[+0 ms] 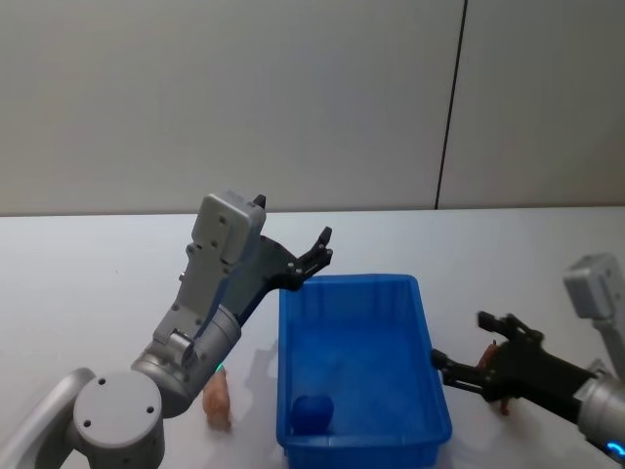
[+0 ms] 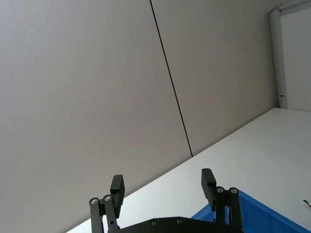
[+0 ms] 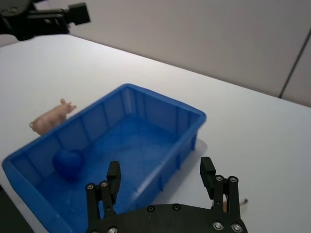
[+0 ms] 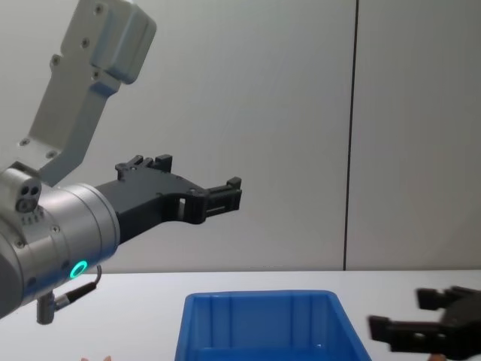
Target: Pick up the two dolls from the table and place them into the box.
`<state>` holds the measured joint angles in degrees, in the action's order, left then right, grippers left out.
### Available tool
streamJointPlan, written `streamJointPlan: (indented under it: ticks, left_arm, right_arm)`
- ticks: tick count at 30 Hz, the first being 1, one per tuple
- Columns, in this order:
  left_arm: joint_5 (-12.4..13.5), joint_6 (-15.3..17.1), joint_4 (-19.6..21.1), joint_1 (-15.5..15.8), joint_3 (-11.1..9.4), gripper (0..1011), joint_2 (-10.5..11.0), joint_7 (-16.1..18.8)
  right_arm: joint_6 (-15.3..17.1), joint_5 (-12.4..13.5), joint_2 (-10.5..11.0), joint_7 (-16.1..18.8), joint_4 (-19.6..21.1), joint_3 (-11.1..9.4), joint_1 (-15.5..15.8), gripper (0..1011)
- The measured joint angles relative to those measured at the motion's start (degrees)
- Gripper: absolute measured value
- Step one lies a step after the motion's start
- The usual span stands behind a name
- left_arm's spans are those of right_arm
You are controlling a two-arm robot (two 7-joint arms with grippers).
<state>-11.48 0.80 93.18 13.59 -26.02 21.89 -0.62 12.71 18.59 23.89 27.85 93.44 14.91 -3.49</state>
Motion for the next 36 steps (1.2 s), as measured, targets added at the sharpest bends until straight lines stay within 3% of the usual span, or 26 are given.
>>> streamJointPlan:
  ticks: [8,16,31,36]
  left_arm:
    - [0.0,0.0,0.0,0.0,0.0,1001,0.0,0.0]
    - [0.0,0.0,0.0,0.0,0.0,1001,0.0,0.0]
    - [0.0,0.0,0.0,0.0,0.0,1001,0.0,0.0]
    - [0.0,0.0,0.0,0.0,0.0,1001,0.0,0.0]
  right_arm:
    - [1.0,1.8,3.0,-3.0,1.4,-1.6,3.1,1003]
    - [2.0,2.3,4.6,-5.0,1.7,-2.4,4.8,1003]
    - [4.6,2.5,5.3,-5.6,0.2,-2.6,5.1,1003]
    - [5.3,2.4,4.9,-5.1,-0.7,-2.3,4.5,927]
